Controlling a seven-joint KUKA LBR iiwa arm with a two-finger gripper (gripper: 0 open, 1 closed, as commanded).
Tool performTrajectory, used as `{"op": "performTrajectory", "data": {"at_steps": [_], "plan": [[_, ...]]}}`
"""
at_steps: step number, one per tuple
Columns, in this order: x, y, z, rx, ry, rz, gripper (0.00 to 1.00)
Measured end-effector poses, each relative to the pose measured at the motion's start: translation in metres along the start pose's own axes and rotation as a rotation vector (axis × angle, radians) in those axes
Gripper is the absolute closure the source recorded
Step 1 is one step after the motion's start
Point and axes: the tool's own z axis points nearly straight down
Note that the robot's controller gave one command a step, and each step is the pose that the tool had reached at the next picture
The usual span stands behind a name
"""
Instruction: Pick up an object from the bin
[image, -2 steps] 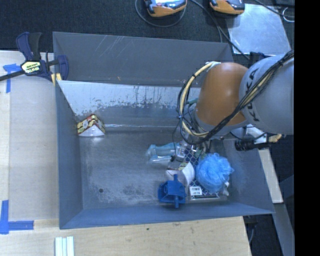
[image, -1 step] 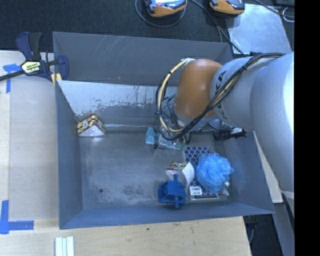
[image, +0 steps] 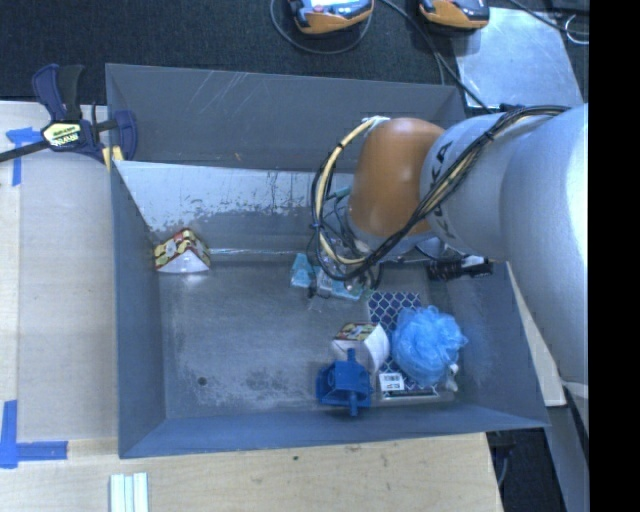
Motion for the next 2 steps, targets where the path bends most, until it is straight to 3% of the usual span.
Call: {"op": "performTrajectory", "data": {"at_steps": [1,2], "plan": [[0.003,0.005,-0.018,-0.001,-0.003,0.059,1.00],[-0.007,0.002,-0.120,-0.001,-0.004,0.006,1.00]]}}
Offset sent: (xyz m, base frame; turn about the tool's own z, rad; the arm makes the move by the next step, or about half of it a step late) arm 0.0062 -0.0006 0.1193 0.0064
